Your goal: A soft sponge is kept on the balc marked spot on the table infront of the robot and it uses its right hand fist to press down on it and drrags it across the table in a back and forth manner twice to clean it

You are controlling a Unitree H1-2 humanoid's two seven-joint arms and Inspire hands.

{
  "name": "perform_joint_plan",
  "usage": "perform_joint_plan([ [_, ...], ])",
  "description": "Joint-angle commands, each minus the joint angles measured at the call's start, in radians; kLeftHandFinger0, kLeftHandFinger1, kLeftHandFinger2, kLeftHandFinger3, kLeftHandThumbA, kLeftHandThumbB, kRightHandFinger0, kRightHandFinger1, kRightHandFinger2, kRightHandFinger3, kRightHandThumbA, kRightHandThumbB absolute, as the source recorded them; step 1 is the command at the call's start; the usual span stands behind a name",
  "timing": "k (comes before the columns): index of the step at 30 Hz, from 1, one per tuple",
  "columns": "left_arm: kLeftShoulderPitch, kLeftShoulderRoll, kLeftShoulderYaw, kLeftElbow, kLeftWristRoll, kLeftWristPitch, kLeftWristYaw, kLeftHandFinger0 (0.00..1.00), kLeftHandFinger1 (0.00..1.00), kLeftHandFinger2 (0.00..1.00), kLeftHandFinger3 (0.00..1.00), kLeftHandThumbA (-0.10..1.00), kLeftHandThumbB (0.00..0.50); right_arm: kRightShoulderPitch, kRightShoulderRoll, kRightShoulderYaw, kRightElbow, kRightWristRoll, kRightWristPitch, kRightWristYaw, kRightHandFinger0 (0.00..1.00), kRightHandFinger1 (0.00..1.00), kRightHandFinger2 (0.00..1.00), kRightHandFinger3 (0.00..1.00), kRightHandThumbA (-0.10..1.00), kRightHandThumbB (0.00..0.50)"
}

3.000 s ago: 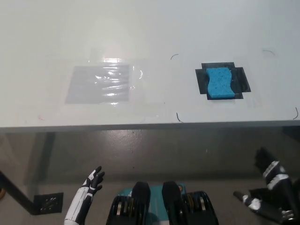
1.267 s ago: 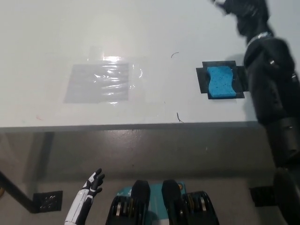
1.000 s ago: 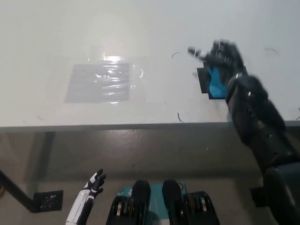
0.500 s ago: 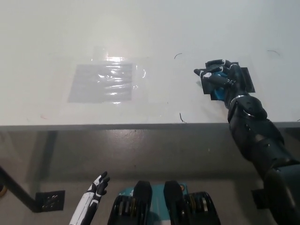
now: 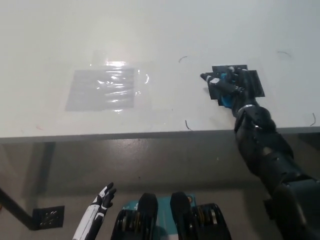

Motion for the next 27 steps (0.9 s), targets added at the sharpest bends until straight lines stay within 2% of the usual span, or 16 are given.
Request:
perform_joint_plan([
  [1,-0.008,0.011,0.001,-0.017,-0.004,-0.035,-0.014,1.0,1.0,1.0,1.0,1.0,0.106,-0.014,0.12,0.061,-0.005,-0.072,-0.02,0.069,0.0,0.0,0.0,0.0,1.0,0.195],
  [3,-0.01,0.011,0.001,-0.011,0.003,-0.042,-0.008,1.0,1.0,1.0,1.0,1.0,0.116,-0.029,0.152,0.101,-0.026,-0.098,-0.033,0.085,0.0,0.0,0.0,0.0,1.0,0.158],
  [5,-0.009,0.011,0.001,-0.009,0.002,-0.046,-0.008,1.0,1.0,1.0,1.0,1.0,0.115,-0.035,0.167,0.115,-0.038,-0.101,-0.026,0.097,0.0,0.0,0.0,0.0,1.0,0.156],
  [7,-0.008,0.011,0.002,-0.013,0.002,-0.036,-0.008,1.0,1.0,1.0,1.0,1.0,0.132,-0.048,0.194,0.14,-0.055,-0.114,-0.027,0.108,0.0,0.0,0.01,0.0,1.0,0.126],
  [11,-0.008,0.012,0.002,-0.02,0.004,-0.022,-0.009,1.0,1.0,1.0,1.0,1.0,0.145,-0.061,0.231,0.16,-0.078,-0.121,-0.023,0.125,0.0,0.0,0.03,0.0,1.0,0.127],
  [13,-0.009,0.013,0.0,-0.023,0.008,-0.02,-0.009,1.0,1.0,1.0,1.0,1.0,0.144,-0.062,0.243,0.16,-0.079,-0.122,-0.03,0.127,0.02,0.02,0.1,0.03,1.0,0.135],
  [14,-0.008,0.014,0.0,-0.025,0.005,-0.02,-0.012,1.0,1.0,1.0,1.0,1.0,0.143,-0.059,0.244,0.169,-0.082,-0.132,-0.037,0.126,0.02,0.02,0.11,0.02,1.0,0.116],
  [15,-0.008,0.015,0.0,-0.027,0.004,-0.017,-0.014,1.0,1.0,1.0,1.0,1.0,0.136,-0.058,0.248,0.168,-0.083,-0.134,-0.032,0.126,0.03,0.02,0.1,0.02,1.0,0.12],
  [17,-0.007,0.015,0.0,-0.028,0.006,-0.015,-0.012,1.0,1.0,1.0,1.0,1.0,0.136,-0.051,0.247,0.163,-0.083,-0.131,-0.04,0.136,0.06,0.04,0.11,0.03,1.0,0.119],
  [19,-0.009,0.015,0.002,-0.027,0.0,-0.016,-0.014,1.0,1.0,1.0,1.0,1.0,0.144,-0.048,0.239,0.161,-0.074,-0.137,-0.049,0.136,0.04,0.03,0.13,0.03,1.0,0.138],
  [20,-0.01,0.017,0.001,-0.023,0.001,-0.027,-0.014,1.0,1.0,1.0,1.0,1.0,0.13,-0.044,0.23,0.171,-0.072,-0.153,-0.056,0.126,0.0,0.02,0.15,0.04,1.0,0.153],
  [24,-0.013,0.014,0.002,-0.024,0.007,-0.026,-0.007,1.0,1.0,1.0,1.0,1.0,0.141,-0.036,0.192,0.137,-0.073,-0.131,-0.038,0.114,0.0,0.03,0.17,0.0,1.0,0.107],
  [27,-0.011,0.015,0.003,-0.025,0.004,-0.029,-0.007,1.0,1.0,1.0,1.0,1.0,0.125,-0.033,0.148,0.12,-0.068,-0.128,-0.028,0.11,0.0,0.03,0.19,0.04,1.0,0.128],
])
